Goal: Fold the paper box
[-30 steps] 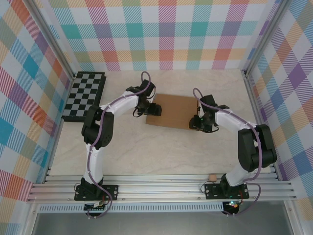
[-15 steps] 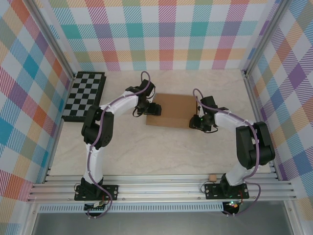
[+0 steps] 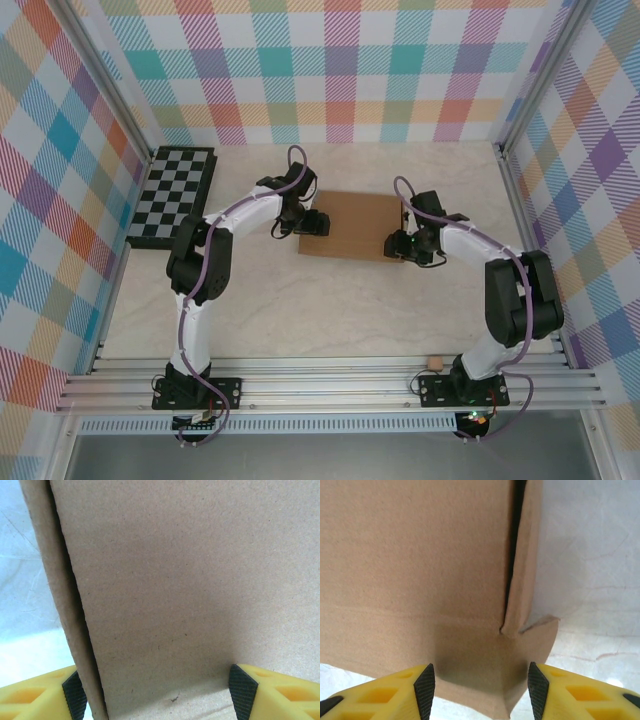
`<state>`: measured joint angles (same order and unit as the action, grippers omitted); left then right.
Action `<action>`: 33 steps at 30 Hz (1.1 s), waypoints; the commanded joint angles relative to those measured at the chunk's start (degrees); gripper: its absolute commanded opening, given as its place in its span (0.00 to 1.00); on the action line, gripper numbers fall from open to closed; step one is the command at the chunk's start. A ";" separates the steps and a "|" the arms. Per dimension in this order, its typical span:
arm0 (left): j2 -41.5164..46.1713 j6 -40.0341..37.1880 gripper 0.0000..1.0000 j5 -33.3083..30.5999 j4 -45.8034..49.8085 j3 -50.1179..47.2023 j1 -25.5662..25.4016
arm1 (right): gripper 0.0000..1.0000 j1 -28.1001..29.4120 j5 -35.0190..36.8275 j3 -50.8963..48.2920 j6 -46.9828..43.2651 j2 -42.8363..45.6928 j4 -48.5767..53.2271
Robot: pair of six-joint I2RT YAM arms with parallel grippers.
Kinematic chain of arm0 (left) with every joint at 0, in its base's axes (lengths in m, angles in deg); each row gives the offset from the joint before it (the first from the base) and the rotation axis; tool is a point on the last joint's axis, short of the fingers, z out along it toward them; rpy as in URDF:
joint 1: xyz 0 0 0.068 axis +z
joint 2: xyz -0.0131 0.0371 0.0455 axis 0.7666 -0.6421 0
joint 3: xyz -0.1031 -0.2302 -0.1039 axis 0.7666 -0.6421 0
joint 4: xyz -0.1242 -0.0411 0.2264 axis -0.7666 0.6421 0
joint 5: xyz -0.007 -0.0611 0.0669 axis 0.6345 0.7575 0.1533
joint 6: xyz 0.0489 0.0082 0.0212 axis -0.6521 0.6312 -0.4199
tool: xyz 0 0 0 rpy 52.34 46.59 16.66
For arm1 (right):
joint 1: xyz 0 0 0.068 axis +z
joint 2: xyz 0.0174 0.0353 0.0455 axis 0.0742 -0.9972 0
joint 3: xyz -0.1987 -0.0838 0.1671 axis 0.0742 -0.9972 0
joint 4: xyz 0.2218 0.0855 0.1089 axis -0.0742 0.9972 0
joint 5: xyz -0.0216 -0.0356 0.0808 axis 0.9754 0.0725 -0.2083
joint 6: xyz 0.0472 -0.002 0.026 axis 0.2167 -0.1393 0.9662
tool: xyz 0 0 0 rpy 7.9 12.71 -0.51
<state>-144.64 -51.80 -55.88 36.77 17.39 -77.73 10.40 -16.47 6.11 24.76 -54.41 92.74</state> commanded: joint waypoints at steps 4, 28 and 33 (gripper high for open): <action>-3.42 -0.98 0.75 -3.00 5.14 -0.32 0.83 | 0.54 -0.49 -2.28 2.49 -0.71 -4.11 -3.44; -3.51 -0.55 0.75 -2.40 4.58 -0.97 0.83 | 0.48 -0.70 -6.48 9.32 2.54 -1.08 8.30; -3.51 -0.55 0.75 -2.47 4.44 -1.19 0.81 | 0.48 -0.70 -3.24 10.58 -0.25 -3.22 10.96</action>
<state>-144.73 -51.80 -56.36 36.93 17.67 -77.25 9.62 -21.37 15.18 27.10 -56.34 101.18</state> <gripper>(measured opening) 0.749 0.484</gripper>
